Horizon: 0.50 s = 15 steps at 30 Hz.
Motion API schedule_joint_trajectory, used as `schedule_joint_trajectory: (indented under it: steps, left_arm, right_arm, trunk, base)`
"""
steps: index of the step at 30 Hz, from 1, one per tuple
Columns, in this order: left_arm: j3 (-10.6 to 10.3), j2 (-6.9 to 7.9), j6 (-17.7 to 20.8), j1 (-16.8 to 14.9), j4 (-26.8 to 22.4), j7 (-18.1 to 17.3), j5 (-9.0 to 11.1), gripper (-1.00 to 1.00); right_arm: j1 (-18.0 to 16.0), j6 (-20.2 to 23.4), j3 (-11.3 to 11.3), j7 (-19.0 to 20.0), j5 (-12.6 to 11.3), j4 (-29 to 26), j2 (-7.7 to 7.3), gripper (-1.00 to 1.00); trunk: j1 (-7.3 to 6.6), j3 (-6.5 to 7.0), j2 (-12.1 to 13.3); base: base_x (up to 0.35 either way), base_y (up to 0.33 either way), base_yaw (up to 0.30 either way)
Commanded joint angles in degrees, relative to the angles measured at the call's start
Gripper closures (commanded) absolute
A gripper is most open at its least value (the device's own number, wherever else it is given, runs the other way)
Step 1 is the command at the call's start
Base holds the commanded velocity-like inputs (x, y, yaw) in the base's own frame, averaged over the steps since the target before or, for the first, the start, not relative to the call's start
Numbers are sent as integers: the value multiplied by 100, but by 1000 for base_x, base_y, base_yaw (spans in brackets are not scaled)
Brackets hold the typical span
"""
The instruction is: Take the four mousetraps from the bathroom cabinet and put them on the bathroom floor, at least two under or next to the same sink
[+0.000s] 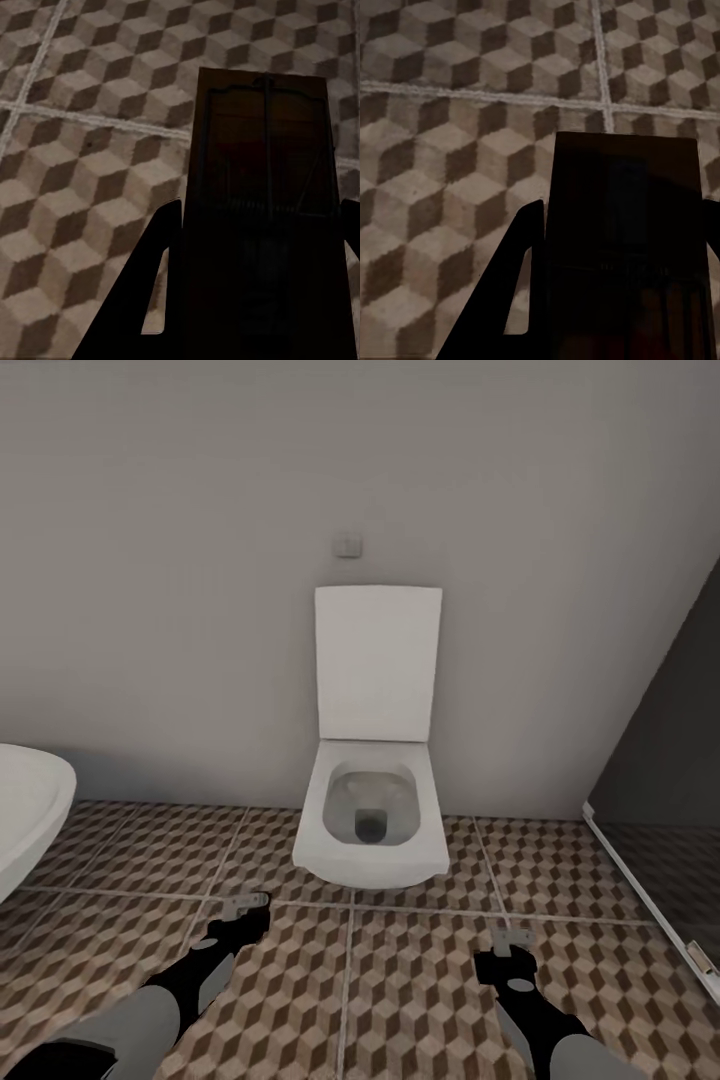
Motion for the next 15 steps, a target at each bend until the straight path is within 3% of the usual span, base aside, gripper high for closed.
schedule_joint_trajectory:
  steps: [1, 15]
  left_arm:
    - [-56, 2, -18, -3, 4, 41, 27, 100]
    - [-68, 12, -33, -3, 1, 33, 3, 100]
  right_arm:
    - [-4, -26, -44, 0, 50, 7, 6, 100]
    - [-4, -30, -41, 0, 58, 7, 7, 100]
  trunk:
    - [1, -27, -4]
    - [37, -338, -22]
  base:
    - [0, 0, 0]
    - [0, 0, 0]
